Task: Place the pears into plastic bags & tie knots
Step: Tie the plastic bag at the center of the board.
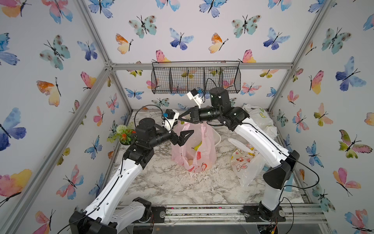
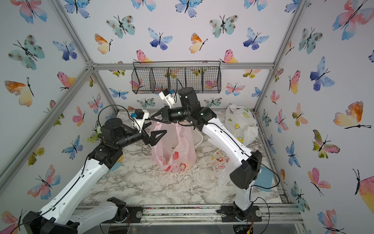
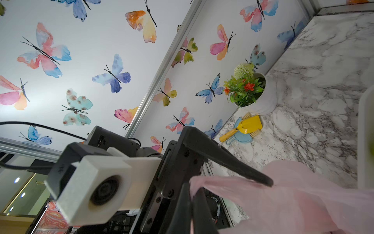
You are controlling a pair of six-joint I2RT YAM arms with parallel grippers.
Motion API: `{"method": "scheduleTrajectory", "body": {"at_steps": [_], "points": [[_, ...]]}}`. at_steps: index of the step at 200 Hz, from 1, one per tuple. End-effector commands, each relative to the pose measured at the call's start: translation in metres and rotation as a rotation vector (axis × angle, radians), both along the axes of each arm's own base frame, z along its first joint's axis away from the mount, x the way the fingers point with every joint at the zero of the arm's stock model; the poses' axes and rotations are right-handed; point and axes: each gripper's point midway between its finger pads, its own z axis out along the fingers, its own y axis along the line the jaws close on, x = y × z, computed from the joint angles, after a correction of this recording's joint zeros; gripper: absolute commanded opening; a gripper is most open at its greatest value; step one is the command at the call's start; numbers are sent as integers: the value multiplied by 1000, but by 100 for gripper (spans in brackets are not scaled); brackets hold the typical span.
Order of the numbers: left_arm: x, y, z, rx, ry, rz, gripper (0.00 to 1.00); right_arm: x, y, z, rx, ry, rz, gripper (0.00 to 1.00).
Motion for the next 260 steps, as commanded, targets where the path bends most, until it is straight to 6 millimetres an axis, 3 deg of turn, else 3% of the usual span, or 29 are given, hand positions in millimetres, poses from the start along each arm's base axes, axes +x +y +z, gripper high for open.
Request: {"method": "scheduleTrajectory", "body": {"at_steps": [1,26,53,96,118,150,167,180,194,204,212,239,249,260], "points": [[8,7,7,-39,-38,-43,98,-18,-6,24,59,-51,80,5],[17,24,5,-143,7,-85,91,-28,-8,31,84,-60,132,4],[12,15,2,-152,54,-167,82,-28,-7,28,82,-52,148,3],[0,10,-8,-172,69,-209,76,-35,-6,41,131,-51,194,3],[4,9,-18,-181,96,-206,66,-37,-6,48,153,-54,208,2],[8,4,-20,-205,115,-210,47,-38,-6,44,159,-39,216,2],[12,5,-19,-214,115,-195,42,-36,-5,39,152,-27,209,2],[11,6,-14,-224,106,-189,43,-35,-3,35,148,-17,207,2],[12,8,-8,-232,83,-168,59,-35,-3,33,151,-10,210,2],[10,9,-3,-238,59,-166,60,-35,-3,32,154,-6,212,2],[6,8,1,-246,46,-182,54,-35,-2,31,156,-4,214,2],[6,3,-4,-267,90,-223,17,-30,-5,34,160,-9,201,3],[10,3,-13,-258,114,-211,6,-25,-10,38,167,-24,186,8],[17,4,-24,-242,136,-176,1,-17,-21,44,163,-64,153,19]]}}
